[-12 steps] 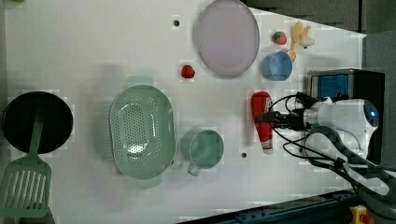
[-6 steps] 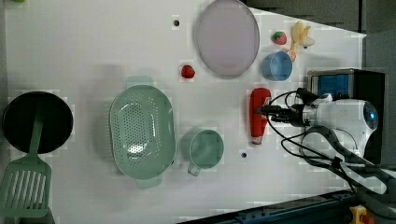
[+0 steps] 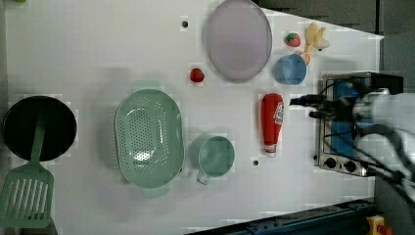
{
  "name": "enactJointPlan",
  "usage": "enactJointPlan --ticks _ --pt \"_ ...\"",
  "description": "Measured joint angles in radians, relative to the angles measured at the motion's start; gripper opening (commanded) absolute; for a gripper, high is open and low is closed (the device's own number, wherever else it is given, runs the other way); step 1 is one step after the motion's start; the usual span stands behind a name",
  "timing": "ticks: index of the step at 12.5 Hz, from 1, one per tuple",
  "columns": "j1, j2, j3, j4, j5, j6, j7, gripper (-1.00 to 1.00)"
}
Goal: Pick ketchup from plate and place it on table.
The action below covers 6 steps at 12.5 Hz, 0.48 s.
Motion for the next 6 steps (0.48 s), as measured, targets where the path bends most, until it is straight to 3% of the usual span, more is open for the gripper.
enactJointPlan --ticks 6 --pt "0.009 -0.196 0.012 0.323 0.008 -0.447 0.344 1.00"
